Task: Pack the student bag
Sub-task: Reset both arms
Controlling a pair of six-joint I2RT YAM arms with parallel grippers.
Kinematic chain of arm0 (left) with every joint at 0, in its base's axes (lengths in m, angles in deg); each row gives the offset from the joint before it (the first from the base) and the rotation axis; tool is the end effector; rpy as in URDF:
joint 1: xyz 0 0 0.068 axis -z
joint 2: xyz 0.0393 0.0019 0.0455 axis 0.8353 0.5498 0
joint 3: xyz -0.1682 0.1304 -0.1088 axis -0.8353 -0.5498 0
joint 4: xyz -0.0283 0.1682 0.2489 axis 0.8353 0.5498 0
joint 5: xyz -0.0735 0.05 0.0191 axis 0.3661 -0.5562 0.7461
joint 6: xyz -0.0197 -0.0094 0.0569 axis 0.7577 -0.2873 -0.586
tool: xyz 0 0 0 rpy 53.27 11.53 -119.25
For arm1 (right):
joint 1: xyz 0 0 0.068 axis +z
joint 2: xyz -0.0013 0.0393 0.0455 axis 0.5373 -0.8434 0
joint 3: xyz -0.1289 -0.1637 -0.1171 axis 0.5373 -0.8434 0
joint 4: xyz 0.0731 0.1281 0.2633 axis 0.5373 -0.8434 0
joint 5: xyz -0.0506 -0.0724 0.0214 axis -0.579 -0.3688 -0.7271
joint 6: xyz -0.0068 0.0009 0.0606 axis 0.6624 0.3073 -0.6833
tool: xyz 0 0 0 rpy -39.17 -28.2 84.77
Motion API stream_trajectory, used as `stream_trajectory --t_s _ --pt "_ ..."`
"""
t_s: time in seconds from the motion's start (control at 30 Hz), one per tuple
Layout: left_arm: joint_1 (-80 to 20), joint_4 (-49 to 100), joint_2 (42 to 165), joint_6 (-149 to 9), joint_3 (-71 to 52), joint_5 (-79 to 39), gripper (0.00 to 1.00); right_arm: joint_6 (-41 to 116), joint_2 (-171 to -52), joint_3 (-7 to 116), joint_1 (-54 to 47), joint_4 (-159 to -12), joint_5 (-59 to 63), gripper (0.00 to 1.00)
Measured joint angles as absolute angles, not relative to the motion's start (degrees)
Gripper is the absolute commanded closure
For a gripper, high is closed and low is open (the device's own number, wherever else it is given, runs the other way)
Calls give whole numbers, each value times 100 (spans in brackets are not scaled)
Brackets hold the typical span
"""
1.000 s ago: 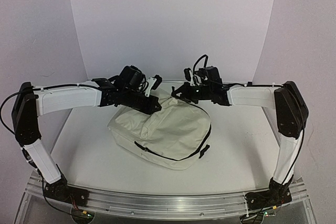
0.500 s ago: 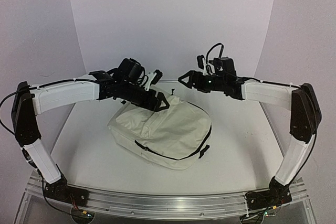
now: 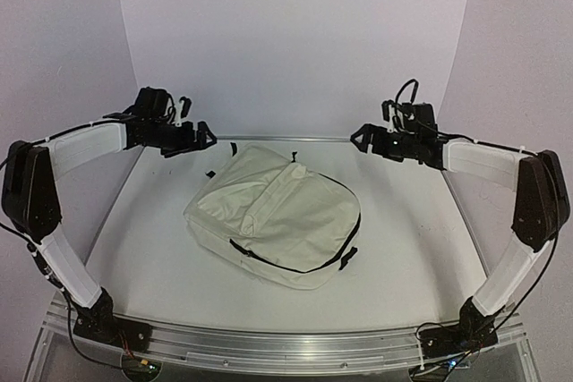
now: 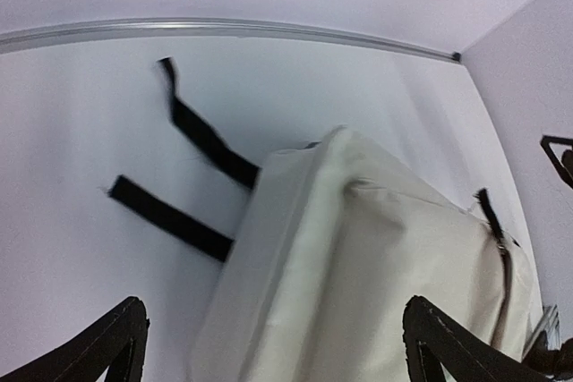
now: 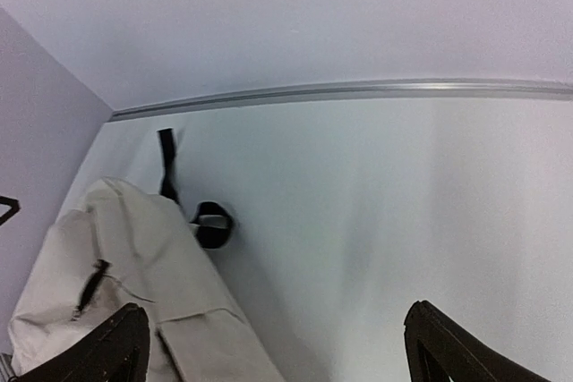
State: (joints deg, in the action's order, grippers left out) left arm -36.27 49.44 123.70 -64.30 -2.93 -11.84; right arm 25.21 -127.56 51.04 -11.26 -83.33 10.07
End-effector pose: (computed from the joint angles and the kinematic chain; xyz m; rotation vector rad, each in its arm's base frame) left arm 0.3959 -0.1608 0.2460 0.2289 2.2736 -0.6711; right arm 0.4075 0.1715 0.2288 -0.2184 2.0212 0.7225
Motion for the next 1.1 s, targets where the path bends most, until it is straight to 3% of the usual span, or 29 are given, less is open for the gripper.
stream_trajectory --t_s 0.2,0.33,0.7,0.93,1.1 --pt "-5248 4284 11664 -6067 -1642 -1350 0 2582 -12389 4499 -2128 -8541 808 2" --pt "-5738 3862 10980 -5907 -2363 -1855 0 2628 -11617 4066 -2604 -8475 504 2" --pt "-5646 1943 9745 -6165 -4164 -3497 0 3096 -9228 1310 -2661 -5549 -617 2" --pt "-5648 1198 9815 -6491 -4916 -3807 0 3378 -9294 -377 -2661 -3741 -1135 2" --pt "-5646 831 10001 -6548 -5106 -3811 0 3422 -9611 -620 -2661 -3042 -1332 2"
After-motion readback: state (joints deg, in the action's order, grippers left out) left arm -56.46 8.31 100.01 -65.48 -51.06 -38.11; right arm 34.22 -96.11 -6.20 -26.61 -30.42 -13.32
